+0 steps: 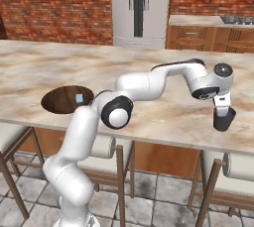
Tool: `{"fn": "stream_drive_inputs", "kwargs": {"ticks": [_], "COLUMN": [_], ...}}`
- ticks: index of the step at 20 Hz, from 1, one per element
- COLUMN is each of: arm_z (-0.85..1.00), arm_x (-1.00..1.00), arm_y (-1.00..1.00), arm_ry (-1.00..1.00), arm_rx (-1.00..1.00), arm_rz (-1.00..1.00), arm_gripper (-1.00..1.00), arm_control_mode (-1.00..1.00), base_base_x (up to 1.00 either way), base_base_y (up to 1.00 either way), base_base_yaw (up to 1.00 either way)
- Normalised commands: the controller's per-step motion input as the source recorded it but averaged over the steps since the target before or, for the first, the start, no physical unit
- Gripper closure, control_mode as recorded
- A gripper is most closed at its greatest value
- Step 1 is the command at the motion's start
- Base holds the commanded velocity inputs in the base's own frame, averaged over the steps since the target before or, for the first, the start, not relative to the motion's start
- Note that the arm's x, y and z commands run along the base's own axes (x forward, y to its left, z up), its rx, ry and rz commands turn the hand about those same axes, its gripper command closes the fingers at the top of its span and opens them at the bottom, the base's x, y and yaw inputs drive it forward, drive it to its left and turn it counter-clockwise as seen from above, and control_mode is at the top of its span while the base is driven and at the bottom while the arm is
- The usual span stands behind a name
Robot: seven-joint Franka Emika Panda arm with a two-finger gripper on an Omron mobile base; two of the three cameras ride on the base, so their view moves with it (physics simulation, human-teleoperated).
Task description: There are four ice cubes in the ice bowl. Place two ice cubes in each glass of water.
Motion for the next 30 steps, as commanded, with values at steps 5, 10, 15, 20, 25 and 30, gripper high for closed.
{"fn": "stream_drive_inputs", "kwargs": {"ticks": [5,10,15,20,25,30], "arm_z": [-0.05,-0.01,-0.11,-0.09,-0.06,-0.10], "arm_x": [0.01,0.00,0.00,0.00,0.11,0.37], "arm_y": [-0.28,-0.02,0.00,0.00,0.01,0.00], "arm_ry": [0.00,0.00,0.00,0.00,0.00,0.00], "arm_rx": [0.05,0.08,0.09,0.06,0.02,0.00], "arm_rz": [0.00,0.00,0.00,0.00,0.00,0.00], "arm_gripper": [1.00,1.00,1.00,1.00,1.00,1.00], "arm_control_mode": [-1.00,-1.00,-1.00,-1.00,-1.00,-1.00], "base_base_x": [0.00,0.00,0.00,0.00,0.00,0.00], "base_base_y": [0.00,0.00,0.00,0.00,0.00,0.00], "base_base_yaw": [0.00,0.00,0.00,0.00,0.00,0.00]}}
